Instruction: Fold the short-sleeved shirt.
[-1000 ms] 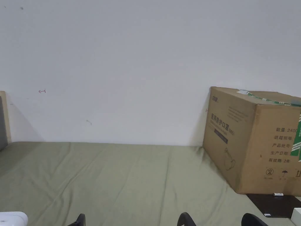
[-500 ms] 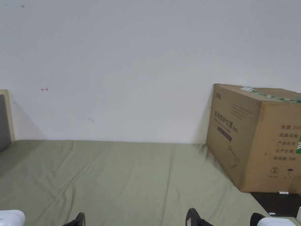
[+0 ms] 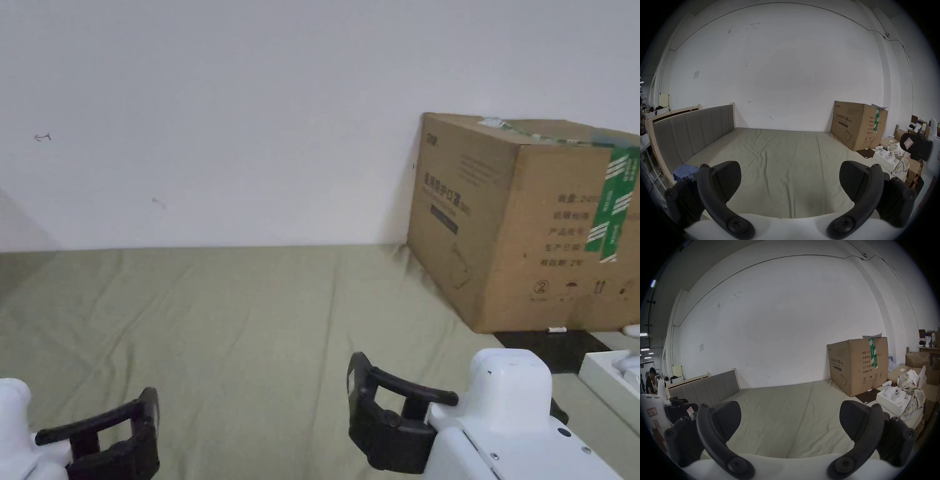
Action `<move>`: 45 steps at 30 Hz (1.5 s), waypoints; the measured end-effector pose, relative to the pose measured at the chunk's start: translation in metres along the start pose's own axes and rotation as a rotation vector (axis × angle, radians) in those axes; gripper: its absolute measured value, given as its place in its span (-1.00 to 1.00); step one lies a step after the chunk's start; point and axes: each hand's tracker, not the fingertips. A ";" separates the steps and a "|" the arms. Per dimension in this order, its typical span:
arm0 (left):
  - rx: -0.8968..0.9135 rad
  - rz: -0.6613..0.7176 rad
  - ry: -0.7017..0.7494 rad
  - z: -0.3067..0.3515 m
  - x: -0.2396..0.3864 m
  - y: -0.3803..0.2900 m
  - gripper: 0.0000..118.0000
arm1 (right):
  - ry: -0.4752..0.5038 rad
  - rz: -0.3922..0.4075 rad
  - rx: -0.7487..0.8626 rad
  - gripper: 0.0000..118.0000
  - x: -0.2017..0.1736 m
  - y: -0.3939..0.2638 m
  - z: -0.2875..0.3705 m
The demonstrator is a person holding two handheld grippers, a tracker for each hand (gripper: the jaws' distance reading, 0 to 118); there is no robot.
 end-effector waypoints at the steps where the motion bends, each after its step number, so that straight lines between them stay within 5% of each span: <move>1: -0.003 -0.008 0.005 -0.001 0.001 0.000 1.00 | 0.001 -0.009 -0.002 1.00 0.000 0.000 0.000; 45: -0.062 -0.004 -0.024 -0.020 0.000 0.000 1.00 | -0.055 0.011 -0.036 1.00 0.005 -0.001 -0.011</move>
